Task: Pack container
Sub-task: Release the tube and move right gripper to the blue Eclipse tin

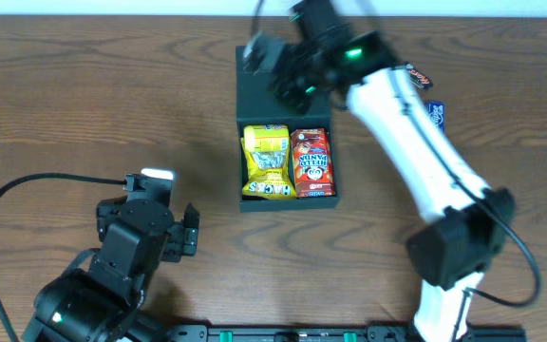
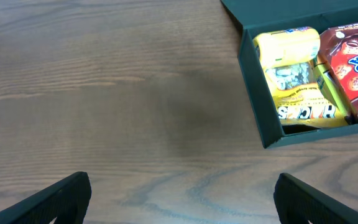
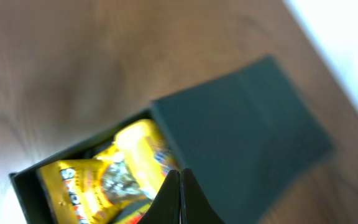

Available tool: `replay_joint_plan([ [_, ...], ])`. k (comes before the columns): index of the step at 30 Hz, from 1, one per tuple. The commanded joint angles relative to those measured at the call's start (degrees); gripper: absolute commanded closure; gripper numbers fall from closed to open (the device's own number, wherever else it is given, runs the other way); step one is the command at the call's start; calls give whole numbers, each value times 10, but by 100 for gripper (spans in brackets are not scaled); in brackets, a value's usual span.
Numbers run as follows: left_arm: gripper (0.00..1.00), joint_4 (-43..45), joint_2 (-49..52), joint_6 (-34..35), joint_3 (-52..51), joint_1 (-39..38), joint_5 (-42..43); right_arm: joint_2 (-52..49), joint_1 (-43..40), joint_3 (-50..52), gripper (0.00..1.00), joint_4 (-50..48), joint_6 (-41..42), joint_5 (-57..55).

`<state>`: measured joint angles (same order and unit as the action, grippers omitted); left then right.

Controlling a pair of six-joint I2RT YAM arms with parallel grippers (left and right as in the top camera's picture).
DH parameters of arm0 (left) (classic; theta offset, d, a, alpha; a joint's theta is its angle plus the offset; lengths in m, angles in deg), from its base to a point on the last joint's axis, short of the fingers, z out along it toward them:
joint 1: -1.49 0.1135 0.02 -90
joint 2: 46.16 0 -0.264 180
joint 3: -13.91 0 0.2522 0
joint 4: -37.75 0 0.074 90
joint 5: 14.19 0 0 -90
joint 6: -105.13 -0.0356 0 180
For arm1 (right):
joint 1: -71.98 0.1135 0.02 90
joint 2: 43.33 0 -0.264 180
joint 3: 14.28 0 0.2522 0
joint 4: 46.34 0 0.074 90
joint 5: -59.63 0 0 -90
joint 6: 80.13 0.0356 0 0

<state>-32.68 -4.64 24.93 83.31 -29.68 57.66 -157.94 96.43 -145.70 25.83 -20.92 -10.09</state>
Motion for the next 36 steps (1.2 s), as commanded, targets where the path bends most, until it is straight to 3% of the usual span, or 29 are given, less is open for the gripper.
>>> replay_joint_plan([
  [1, 5, -2, 0, -4, 9, 1, 0, -4, -56, -2, 99, 8, 81, 5],
  [13, 5, -2, 0, -4, 9, 1, 0, -6, -278, 12, 98, 112, 227, -129],
  [17, 5, -2, 0, -4, 9, 1, 0, -6, -337, 41, 66, 113, 262, -130],
  [19, 5, -2, 0, -4, 9, 1, 0, -7, -357, 61, 55, 110, 268, -130],
  [29, 5, -2, 0, -4, 9, 1, 0, -8, -372, 226, 48, -18, 325, -130],
  [36, 5, -2, 0, -4, 9, 1, 0, -8, -371, 313, 43, -141, 314, -130],
])
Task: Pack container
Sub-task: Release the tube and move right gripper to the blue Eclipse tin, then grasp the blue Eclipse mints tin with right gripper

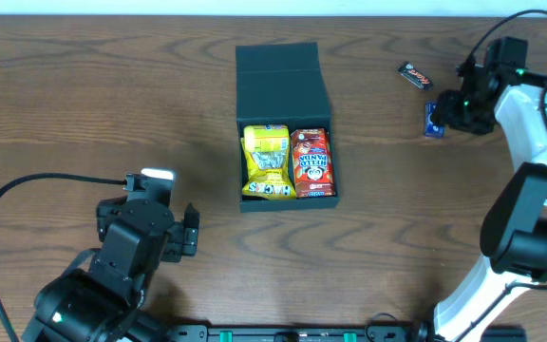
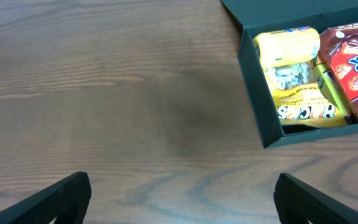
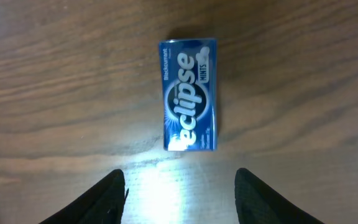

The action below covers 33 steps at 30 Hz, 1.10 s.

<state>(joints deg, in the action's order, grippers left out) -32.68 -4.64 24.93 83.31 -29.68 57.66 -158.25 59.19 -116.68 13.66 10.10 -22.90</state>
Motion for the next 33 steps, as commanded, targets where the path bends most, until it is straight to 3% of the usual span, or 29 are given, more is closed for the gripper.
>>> replay_joint_plan([
  [1, 5, -2, 0, -4, 9, 1, 0, -5, 1, 35, 44, -38, 1, -2],
  [14, 5, -2, 0, -4, 9, 1, 0, -5, 6, 101, 39, -213, -27, -2],
  [33, 5, -2, 0, -4, 9, 1, 0, -37, 10, 115, 38, -232, -26, -2],
])
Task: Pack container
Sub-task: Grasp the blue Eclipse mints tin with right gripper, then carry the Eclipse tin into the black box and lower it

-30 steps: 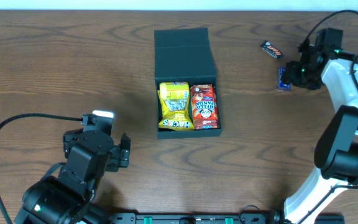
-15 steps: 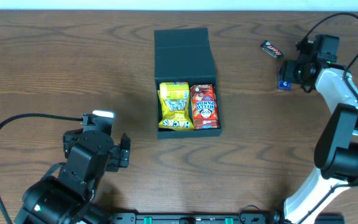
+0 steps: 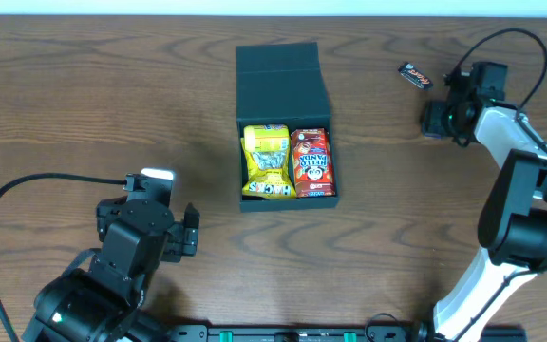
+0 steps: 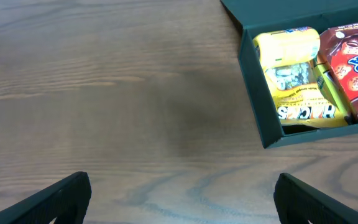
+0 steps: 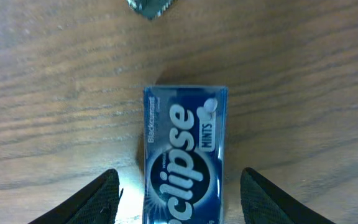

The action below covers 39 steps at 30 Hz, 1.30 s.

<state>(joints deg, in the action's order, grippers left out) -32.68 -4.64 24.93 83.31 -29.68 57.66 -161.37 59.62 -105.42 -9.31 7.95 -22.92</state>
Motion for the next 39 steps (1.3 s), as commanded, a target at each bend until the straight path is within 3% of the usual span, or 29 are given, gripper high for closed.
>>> replay_joint_plan([
  [1, 5, -2, 0, -4, 9, 1, 0, -9, 6, 2, 38, -2, -5, -2],
  [9, 5, -2, 0, -4, 9, 1, 0, -23, 8, 2, 43, 2, -3, 1],
  [16, 5, -2, 0, -4, 9, 1, 0, -23, 8, 2, 63, 3, -2, 1],
  [23, 5, -2, 0, -4, 9, 1, 0, -22, 8, -1, 72, 19, 23, 15],
  [29, 5, -2, 0, -4, 9, 1, 0, -10, 11, -46, 83, 83, 23, 100],
  [39, 5, -2, 0, -4, 9, 1, 0, 90, 98, -156, 89, 209, 9, 113],
])
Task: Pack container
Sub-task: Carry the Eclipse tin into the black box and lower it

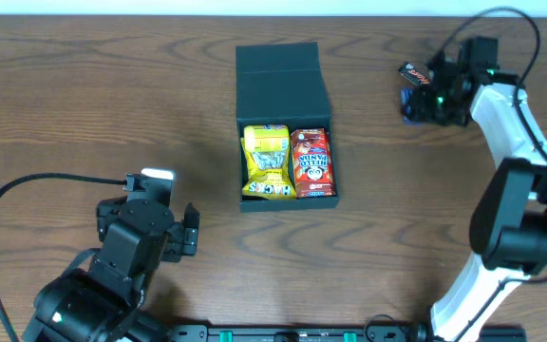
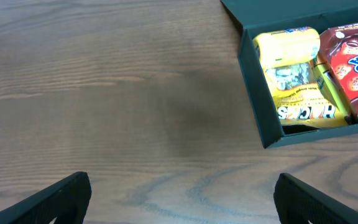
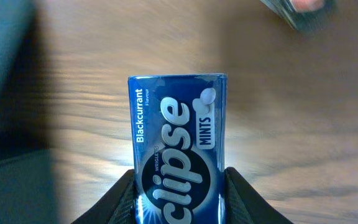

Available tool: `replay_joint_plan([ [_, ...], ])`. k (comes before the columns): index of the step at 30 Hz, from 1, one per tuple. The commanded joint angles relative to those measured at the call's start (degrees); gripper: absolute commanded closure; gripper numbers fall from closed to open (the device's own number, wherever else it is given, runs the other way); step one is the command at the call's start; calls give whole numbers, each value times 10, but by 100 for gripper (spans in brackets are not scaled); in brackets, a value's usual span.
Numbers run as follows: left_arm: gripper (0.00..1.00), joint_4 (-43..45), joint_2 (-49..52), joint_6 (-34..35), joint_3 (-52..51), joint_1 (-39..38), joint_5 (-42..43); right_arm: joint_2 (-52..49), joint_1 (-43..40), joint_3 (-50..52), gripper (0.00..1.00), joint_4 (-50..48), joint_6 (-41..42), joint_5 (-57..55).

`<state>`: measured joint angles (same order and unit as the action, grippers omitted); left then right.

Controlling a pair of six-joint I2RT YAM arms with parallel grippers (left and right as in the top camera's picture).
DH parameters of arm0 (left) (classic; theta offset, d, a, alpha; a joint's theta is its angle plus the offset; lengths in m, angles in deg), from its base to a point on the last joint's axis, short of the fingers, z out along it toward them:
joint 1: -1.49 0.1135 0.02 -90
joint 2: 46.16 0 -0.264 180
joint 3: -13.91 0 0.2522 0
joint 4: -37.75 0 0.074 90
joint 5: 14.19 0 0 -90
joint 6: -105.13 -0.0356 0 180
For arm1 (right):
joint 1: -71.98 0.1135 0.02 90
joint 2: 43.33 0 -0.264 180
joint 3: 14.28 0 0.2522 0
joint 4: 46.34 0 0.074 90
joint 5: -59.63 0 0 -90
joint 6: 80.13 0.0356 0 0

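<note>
A dark green box (image 1: pixel 286 104) stands open mid-table with its lid folded back. Inside lie a yellow snack bag (image 1: pixel 267 161) and a red cookie pack (image 1: pixel 312 161). My right gripper (image 3: pixel 178 186) is shut on a blue Eclipse mints tin (image 3: pixel 178 143), held above the table to the right of the box, where the mints tin (image 1: pixel 413 103) shows blue at the gripper (image 1: pixel 424 103). My left gripper (image 2: pixel 182 202) is open near the front left, with bare wood between its fingers.
A small dark candy bar (image 1: pixel 411 71) lies on the table at the back right, just behind the right gripper; its corner also shows as the candy bar (image 3: pixel 300 12) in the right wrist view. The left arm's black cable (image 1: pixel 27 204) loops over the front left.
My right gripper, then open around the mints tin on the table, has shut on it and now holds it raised and a little further left, toward the box. The left arm has not moved.
My right gripper was shut above the box lid. Then it stood open over the mints tin at the right edge, then lower with its fingers either side of the tin. Now it holds the tin off the table.
</note>
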<state>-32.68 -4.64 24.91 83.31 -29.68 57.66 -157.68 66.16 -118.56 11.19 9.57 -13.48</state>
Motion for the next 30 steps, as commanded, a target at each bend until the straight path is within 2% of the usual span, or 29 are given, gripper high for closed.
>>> replay_joint_plan([
  [1, 5, -2, 0, -3, 9, 1, 0, 65, 45, -25, 90, 4, -12, 18],
  [9, 5, -2, 0, -3, 9, 1, 0, 128, 173, -25, 90, 16, -56, 18],
  [23, 5, -2, 0, -3, 9, 1, 0, 112, 354, -16, 98, 111, -355, 18],
  [30, 5, -2, 0, -3, 9, 1, 0, 59, 372, -15, 98, 107, -464, 18],
])
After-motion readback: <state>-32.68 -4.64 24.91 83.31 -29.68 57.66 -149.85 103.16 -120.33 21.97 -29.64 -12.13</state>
